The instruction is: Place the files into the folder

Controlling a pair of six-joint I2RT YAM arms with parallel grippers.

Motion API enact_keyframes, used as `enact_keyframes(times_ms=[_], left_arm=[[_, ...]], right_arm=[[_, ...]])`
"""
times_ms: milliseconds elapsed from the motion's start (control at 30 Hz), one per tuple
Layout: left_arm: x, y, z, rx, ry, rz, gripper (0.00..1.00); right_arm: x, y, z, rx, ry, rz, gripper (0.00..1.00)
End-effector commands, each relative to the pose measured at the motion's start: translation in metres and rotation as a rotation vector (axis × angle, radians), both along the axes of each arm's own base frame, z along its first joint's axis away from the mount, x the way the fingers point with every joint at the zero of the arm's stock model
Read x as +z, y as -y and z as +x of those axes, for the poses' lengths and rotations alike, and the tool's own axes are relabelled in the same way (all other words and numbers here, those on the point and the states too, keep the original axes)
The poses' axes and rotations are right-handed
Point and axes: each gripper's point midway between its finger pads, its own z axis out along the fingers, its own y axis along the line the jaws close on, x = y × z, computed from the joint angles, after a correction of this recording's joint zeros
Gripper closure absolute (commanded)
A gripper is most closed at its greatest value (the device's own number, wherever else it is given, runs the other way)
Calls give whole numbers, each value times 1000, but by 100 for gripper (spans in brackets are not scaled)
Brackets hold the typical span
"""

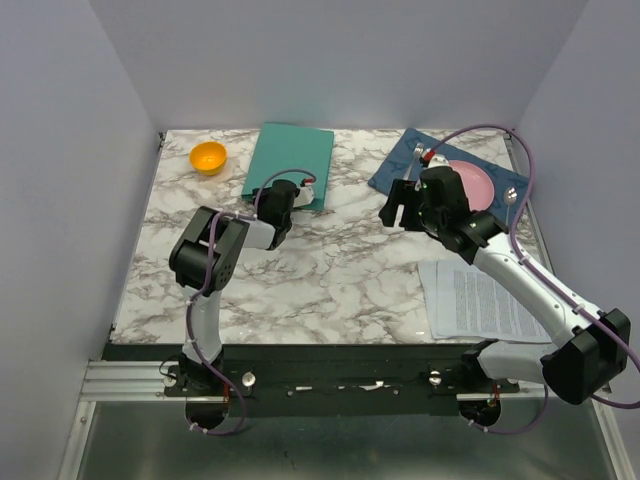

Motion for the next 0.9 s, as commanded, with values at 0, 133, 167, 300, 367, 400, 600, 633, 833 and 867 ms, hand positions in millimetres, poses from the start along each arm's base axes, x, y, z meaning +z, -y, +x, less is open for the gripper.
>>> enact_keyframes(times_ms=[0,133,167,300,367,400,600,633,833,867], left_arm=[[44,-7,-7,69,131,-114,86],[60,-14,-26,125,139,-199,91],[55,-16,-35,141,94,-203,92],[62,-16,-68,193,-2,-354,94],[67,-18,-95,231,-67,-436,94],[68,-12,-103,216,-100,-478,94],[81,-16,-162,241,-203,-603,91],[88,-15,-167,228,-198,-630,91],[90,-17,-193,262,-252,-684,90],[87,-17,-198,268,-271,-686,90]], right_arm=[[2,-1,1,-4,10,29,17],[-4,-3,1,-12,-6,39,17],[-7,-4,2,-11,-12,41,17],[-26,-17,4,2,-64,86,13],[-41,-28,-2,21,-117,139,8],[-40,-36,0,40,-111,179,7],[-72,-83,-5,124,-210,418,3],[-69,-90,-2,144,-201,460,2],[-74,-138,10,214,-260,699,1],[-73,-143,11,205,-279,737,1]])
